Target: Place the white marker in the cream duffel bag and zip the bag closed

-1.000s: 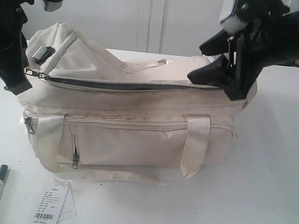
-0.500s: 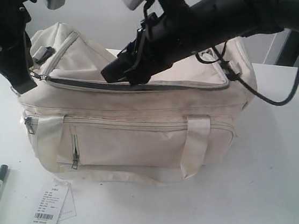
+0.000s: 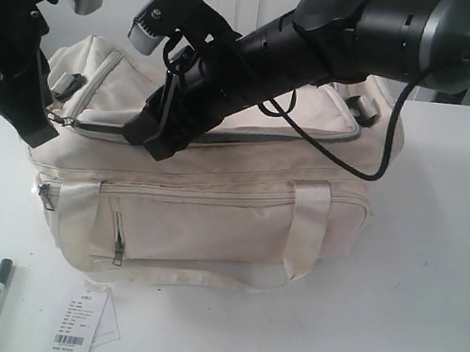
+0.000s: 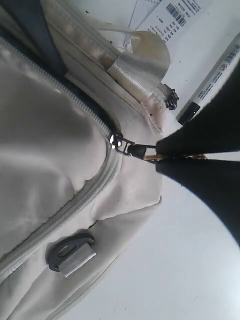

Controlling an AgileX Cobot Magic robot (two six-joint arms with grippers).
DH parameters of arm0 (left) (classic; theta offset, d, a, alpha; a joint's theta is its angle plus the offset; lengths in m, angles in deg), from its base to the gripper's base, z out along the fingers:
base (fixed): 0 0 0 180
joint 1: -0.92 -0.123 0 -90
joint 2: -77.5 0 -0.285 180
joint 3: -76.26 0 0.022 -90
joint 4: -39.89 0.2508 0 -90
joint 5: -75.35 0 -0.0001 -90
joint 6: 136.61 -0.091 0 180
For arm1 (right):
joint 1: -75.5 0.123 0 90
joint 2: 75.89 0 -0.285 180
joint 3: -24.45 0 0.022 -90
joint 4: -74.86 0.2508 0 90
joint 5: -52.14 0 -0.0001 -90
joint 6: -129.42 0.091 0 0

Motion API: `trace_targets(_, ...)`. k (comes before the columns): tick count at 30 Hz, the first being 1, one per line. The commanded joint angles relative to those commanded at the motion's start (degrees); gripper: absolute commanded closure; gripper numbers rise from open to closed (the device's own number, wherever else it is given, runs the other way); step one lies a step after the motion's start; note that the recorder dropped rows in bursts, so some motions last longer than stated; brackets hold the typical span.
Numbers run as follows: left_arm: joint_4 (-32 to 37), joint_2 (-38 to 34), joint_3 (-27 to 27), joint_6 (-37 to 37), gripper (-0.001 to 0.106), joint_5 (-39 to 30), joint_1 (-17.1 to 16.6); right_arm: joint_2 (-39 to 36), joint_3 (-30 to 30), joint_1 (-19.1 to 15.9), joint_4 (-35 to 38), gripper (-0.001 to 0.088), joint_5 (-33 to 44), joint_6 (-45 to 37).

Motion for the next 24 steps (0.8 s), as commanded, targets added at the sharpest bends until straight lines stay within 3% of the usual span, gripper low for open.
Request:
trace_targets(10, 0.00, 0.00, 0.00, 0.00, 0.105, 0.00, 0.00, -0.89, 0.00, 0.00, 0.00, 0.0463, 1.16, 0.00)
trace_targets(11, 0.00, 0.00, 0.00, 0.00, 0.105, 0.00, 0.00, -0.89, 0.00, 0.00, 0.00, 0.0499, 1.02, 0.00)
trace_targets(14, 0.00, 0.00, 0.00, 0.00, 0.105, 0.00, 0.00, -0.89, 0.00, 0.00, -0.60, 0.0866, 1.38, 0.11)
trace_targets(24, 1.37, 0.00, 0.00, 0.28, 0.105, 1.23, 0.00, -0.66, 0.00, 0.00, -0.61, 0.0868, 1.59, 3.15)
